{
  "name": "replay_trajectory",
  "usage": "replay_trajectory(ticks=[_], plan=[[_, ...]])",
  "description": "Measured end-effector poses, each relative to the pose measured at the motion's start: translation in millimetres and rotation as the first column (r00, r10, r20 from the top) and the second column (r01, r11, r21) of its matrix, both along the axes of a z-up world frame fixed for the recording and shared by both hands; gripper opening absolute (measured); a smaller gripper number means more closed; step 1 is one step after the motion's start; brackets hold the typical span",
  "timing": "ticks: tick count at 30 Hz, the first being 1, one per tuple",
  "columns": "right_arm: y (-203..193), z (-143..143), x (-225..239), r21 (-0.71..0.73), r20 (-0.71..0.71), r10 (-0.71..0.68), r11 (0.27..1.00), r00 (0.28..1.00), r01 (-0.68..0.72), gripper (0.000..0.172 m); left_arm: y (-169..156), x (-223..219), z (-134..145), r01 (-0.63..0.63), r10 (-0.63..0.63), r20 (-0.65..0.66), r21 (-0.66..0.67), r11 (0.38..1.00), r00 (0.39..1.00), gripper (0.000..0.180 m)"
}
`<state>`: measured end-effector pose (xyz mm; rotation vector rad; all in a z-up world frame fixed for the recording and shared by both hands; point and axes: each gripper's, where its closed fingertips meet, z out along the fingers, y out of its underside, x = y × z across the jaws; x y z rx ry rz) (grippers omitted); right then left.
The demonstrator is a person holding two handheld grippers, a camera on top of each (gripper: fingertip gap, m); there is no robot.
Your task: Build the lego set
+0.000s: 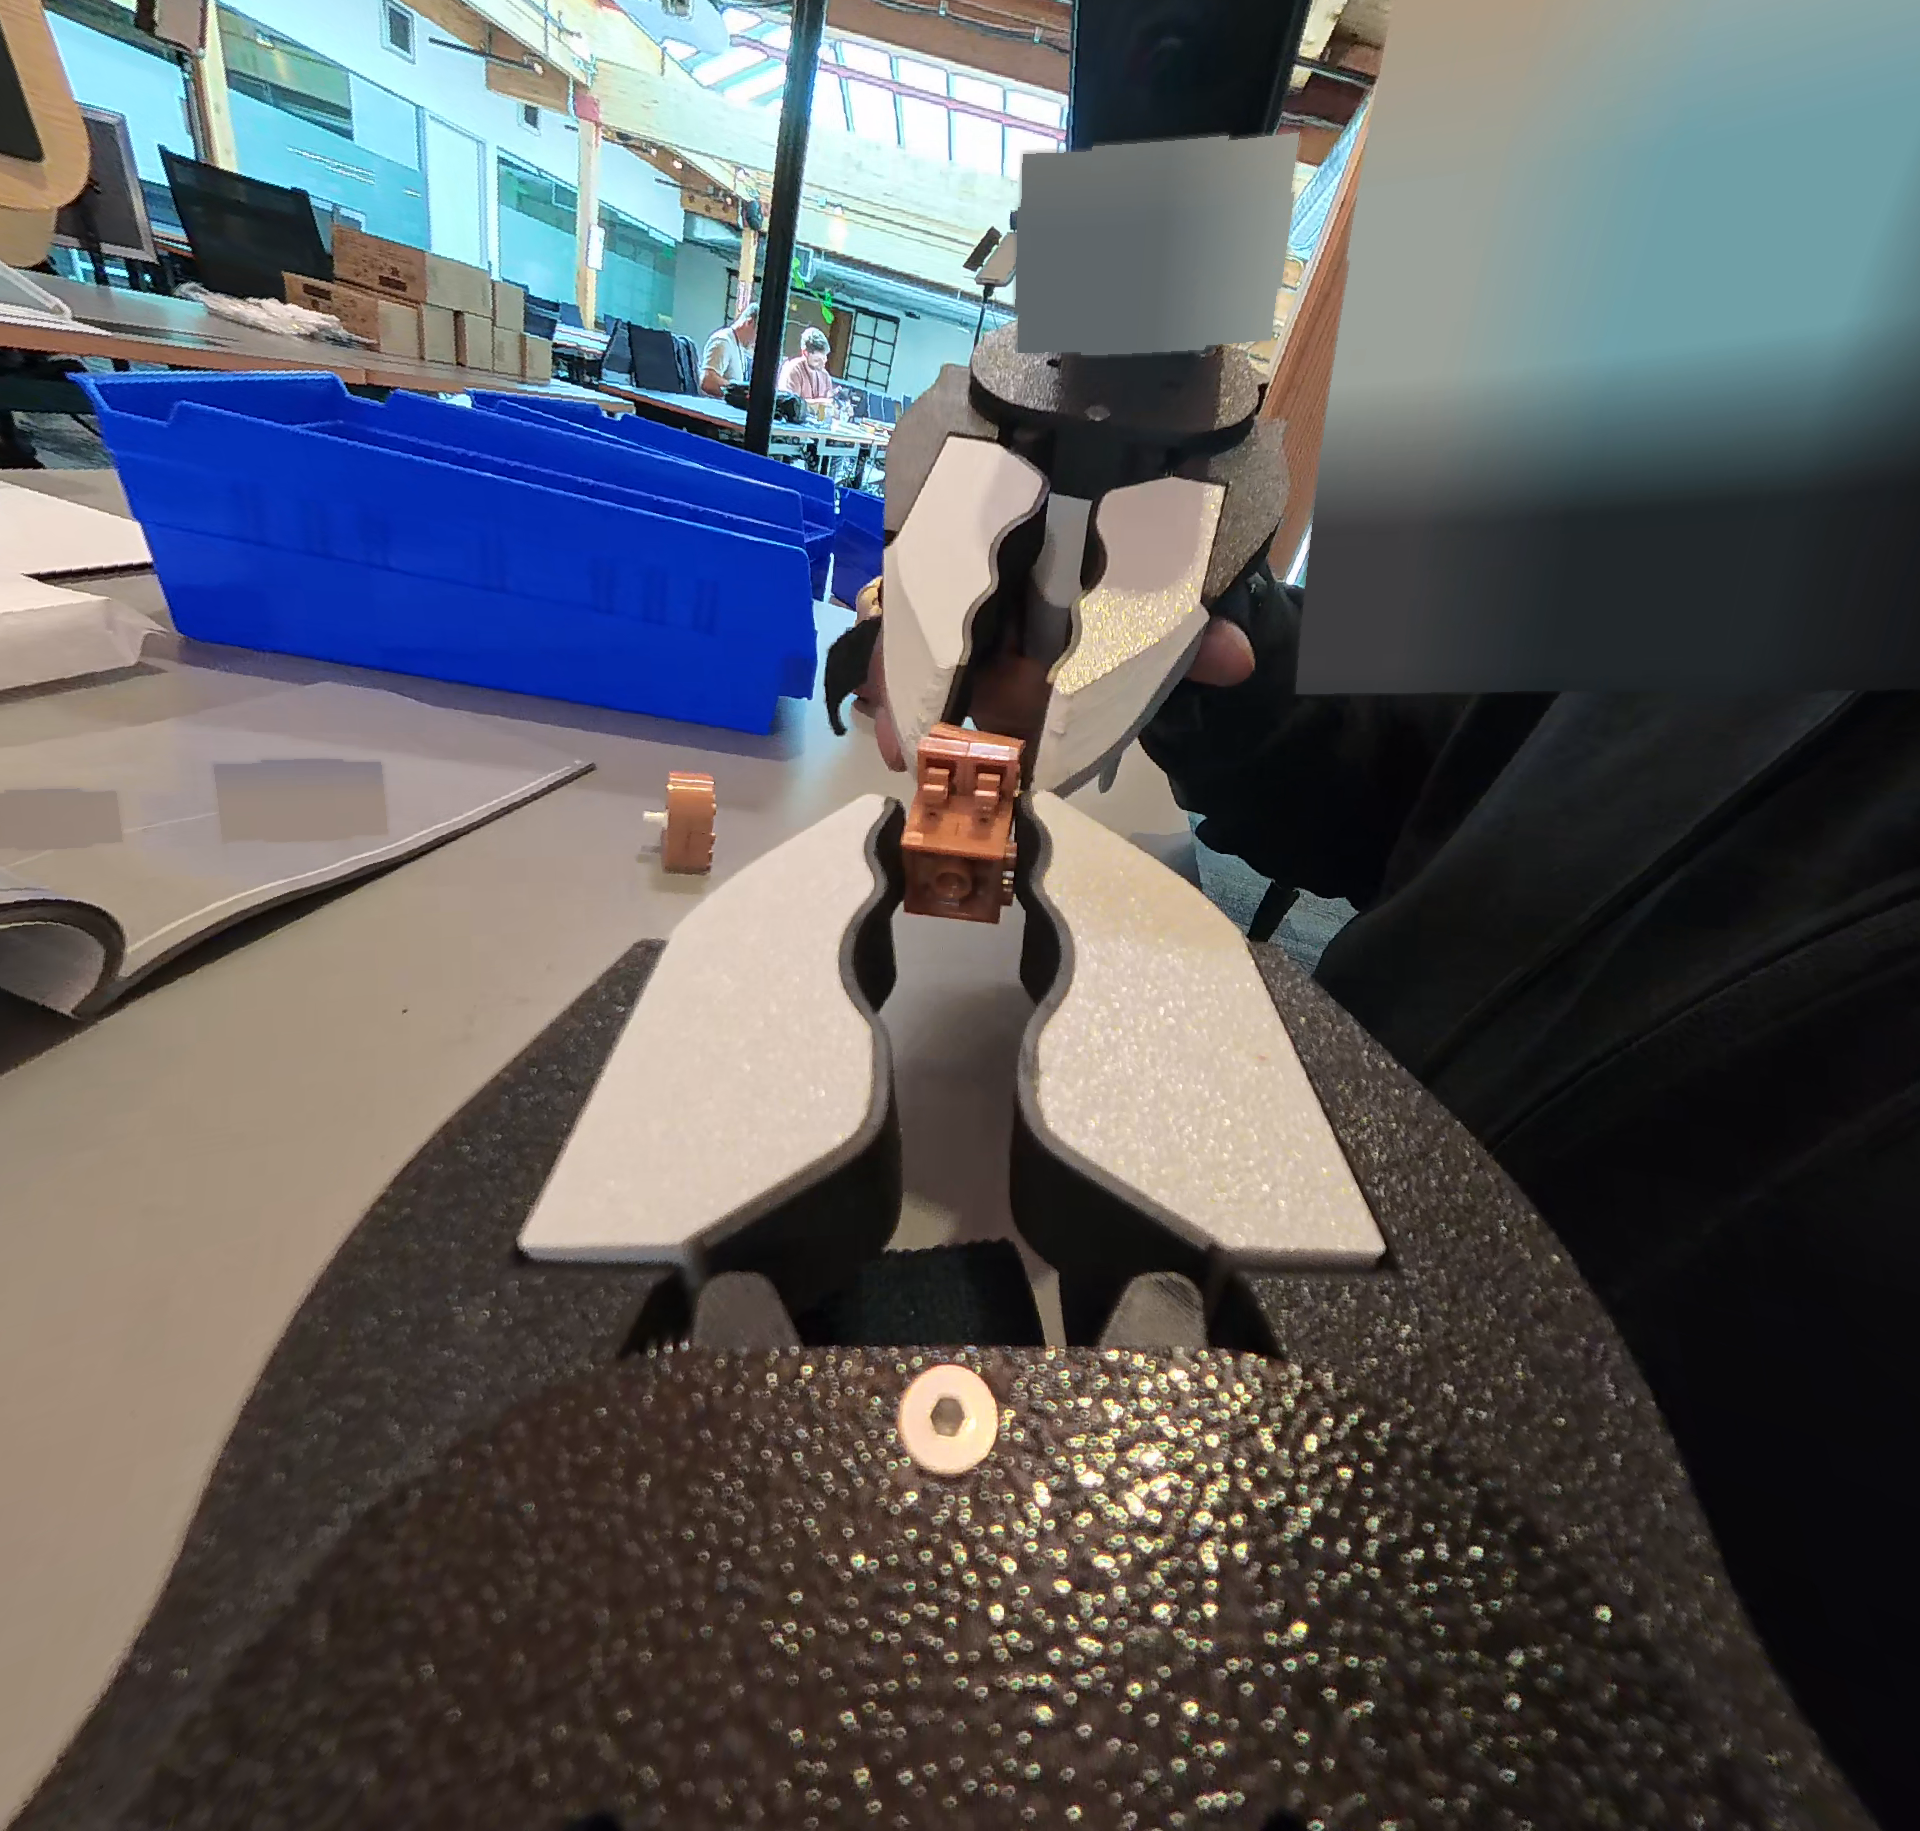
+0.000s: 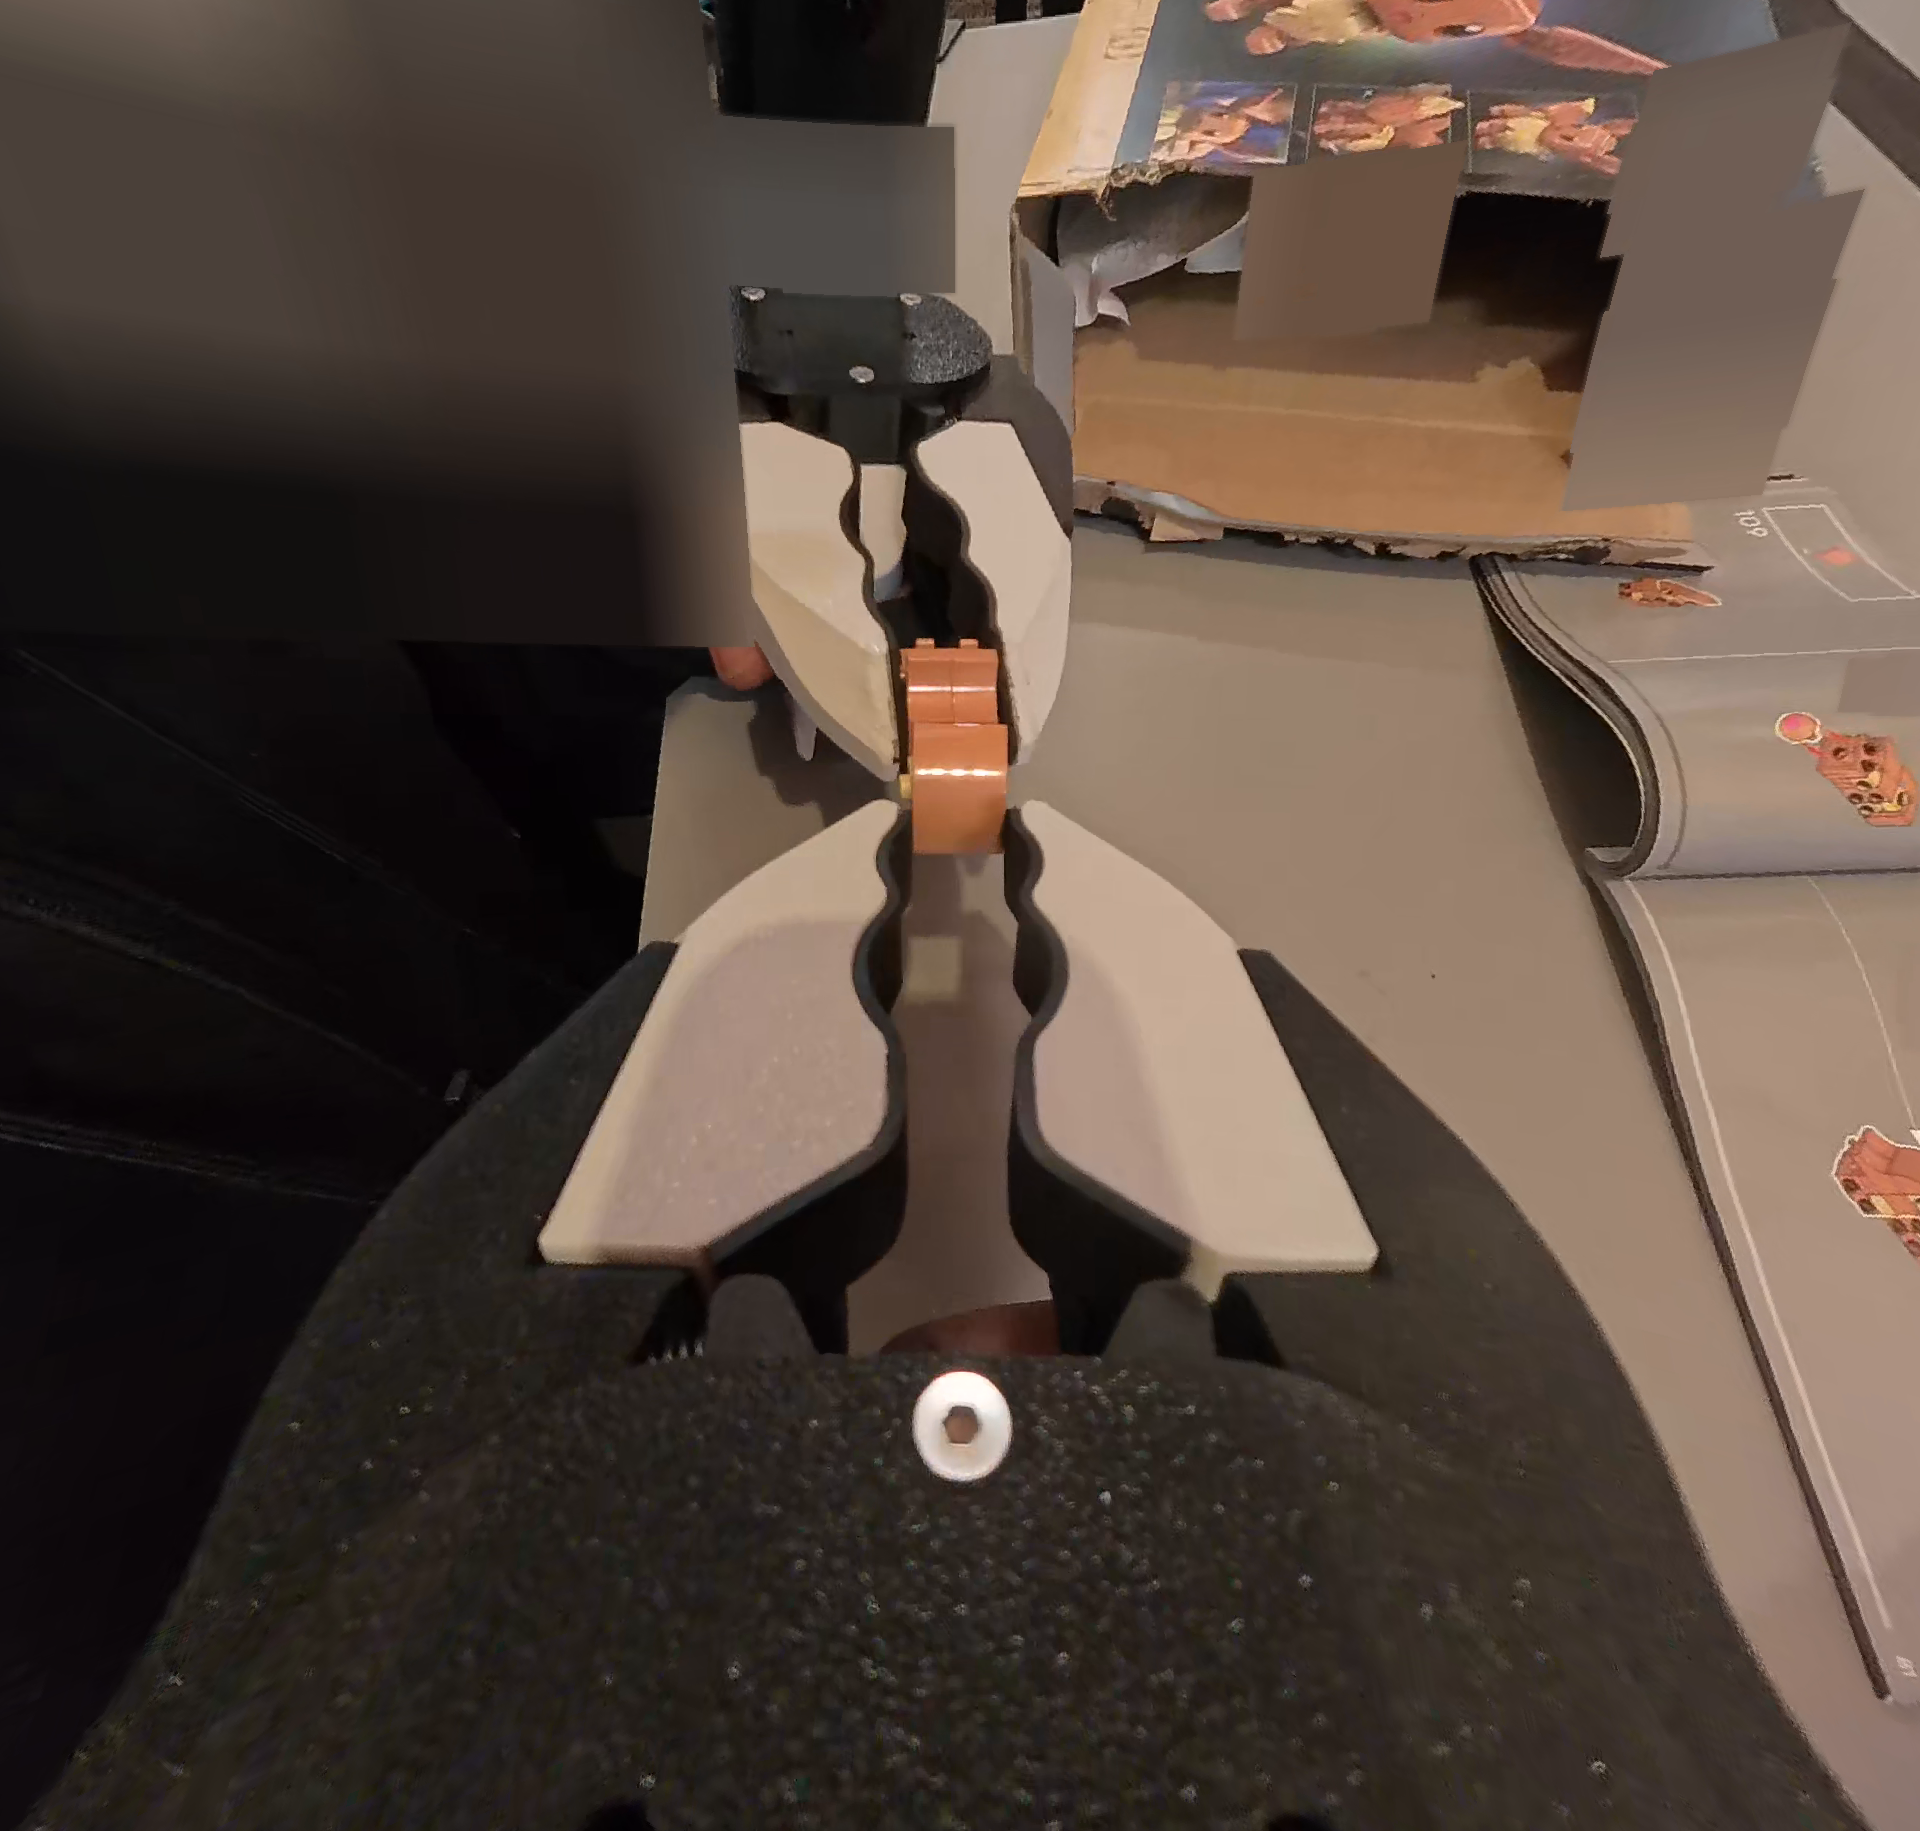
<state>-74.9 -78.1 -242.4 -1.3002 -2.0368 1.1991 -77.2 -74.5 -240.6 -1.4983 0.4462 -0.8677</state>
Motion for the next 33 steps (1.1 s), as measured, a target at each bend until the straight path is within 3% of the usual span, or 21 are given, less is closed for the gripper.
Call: replay_trajectory(ticks=[14, 23, 33], plan=[[-3, -10, 13, 0.138, 0.166, 0.152, 0.975, 0.974, -0.175, 0.016, -8, 11, -5, 0.038, -0.038, -0.072, 0.007, 0.999, 0.997, 0.019], [-1, -11, 12, 0.184, 0.194, 0.154, 0.964, 0.969, -0.190, 0.016, -7, 10, -6, 0.032, -0.032, -0.069, -0.001, 0.999, 0.997, 0.019], [0, -19, 20, 0.307, 0.301, 0.223, 0.898, 0.927, -0.315, 0.016, -8, 17, -12, 0.051, -0.051, -0.143, -0.003, 0.999, 0.988, 0.019]])
